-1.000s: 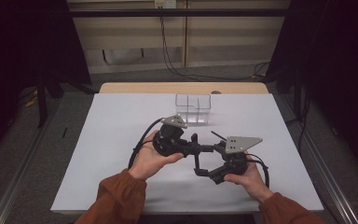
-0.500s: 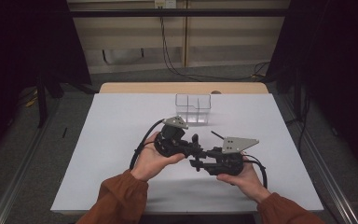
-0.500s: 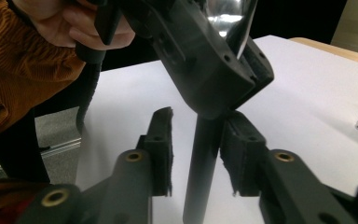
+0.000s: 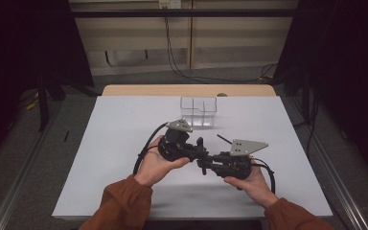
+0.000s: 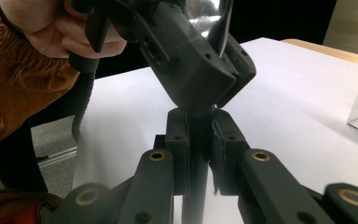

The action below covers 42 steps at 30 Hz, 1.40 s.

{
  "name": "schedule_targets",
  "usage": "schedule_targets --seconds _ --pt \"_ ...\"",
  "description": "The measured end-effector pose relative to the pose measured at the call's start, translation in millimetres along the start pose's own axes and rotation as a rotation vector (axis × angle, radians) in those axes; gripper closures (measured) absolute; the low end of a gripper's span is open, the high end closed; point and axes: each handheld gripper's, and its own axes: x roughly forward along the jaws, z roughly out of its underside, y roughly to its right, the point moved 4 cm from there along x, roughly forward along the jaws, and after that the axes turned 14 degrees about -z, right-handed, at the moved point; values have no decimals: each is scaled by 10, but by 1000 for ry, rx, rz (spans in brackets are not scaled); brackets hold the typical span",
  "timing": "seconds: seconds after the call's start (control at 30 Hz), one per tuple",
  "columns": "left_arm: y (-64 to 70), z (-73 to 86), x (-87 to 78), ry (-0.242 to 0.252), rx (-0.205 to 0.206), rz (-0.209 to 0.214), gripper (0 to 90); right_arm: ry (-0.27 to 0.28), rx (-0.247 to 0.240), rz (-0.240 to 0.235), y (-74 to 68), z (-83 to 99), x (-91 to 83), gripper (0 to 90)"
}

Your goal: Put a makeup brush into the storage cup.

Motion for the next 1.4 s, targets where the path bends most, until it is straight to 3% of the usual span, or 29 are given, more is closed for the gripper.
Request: schedule_targets --seconds 0.23,0.33,0.5,0.8,0.93,1.07,1.13,1.4 --pt "7 -7 -7 20 4 3 768 5 1 8 4 0 -4 804" --pt "7 -10 -15 26 1 8 681 -5 -3 18 11 9 -4 804" --pt "18 -6 -44 44 21 9 616 1 -2 28 27 1 -25 804" --pt "-62 20 -136 109 1 -38 315 2 -3 37 38 -2 -44 804" --pt "-133 66 -143 131 -6 -98 170 1 -4 39 44 -1 -48 804" --pt "-224 119 -178 160 -40 -127 96 4 -7 43 46 -7 -55 804" --pt "-261 147 -217 165 -58 -122 101 6 -4 45 48 -9 -63 804" --pt "-398 301 -385 210 -51 -197 49 3 -6 60 59 -7 -81 804"
